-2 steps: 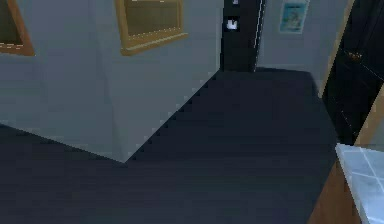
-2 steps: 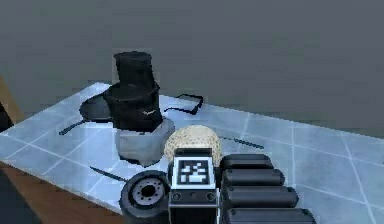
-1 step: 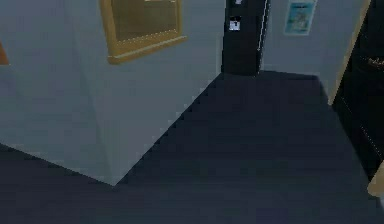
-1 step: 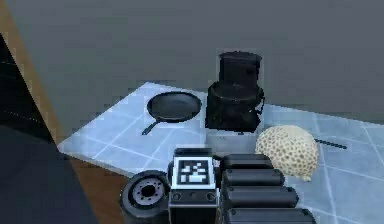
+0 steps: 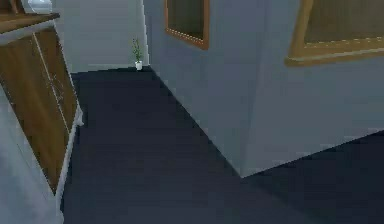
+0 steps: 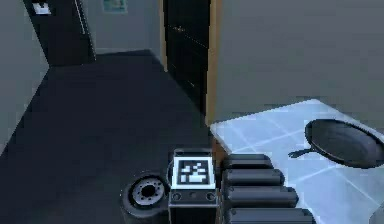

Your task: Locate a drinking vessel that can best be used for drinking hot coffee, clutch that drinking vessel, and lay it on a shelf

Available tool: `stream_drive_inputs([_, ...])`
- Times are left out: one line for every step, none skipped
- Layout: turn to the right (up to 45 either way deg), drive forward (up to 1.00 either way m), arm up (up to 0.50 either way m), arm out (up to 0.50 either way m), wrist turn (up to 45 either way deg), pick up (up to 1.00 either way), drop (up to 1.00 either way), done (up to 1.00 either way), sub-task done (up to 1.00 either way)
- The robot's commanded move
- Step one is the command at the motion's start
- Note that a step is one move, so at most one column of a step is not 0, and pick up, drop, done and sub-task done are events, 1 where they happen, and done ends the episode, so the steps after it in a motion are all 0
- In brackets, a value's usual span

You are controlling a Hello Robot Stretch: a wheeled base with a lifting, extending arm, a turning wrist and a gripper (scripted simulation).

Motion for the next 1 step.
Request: stream_drive_inputs([-21.0,0.00,0.00,0.00,0.0,0.00,0.00,0.00,0.00])
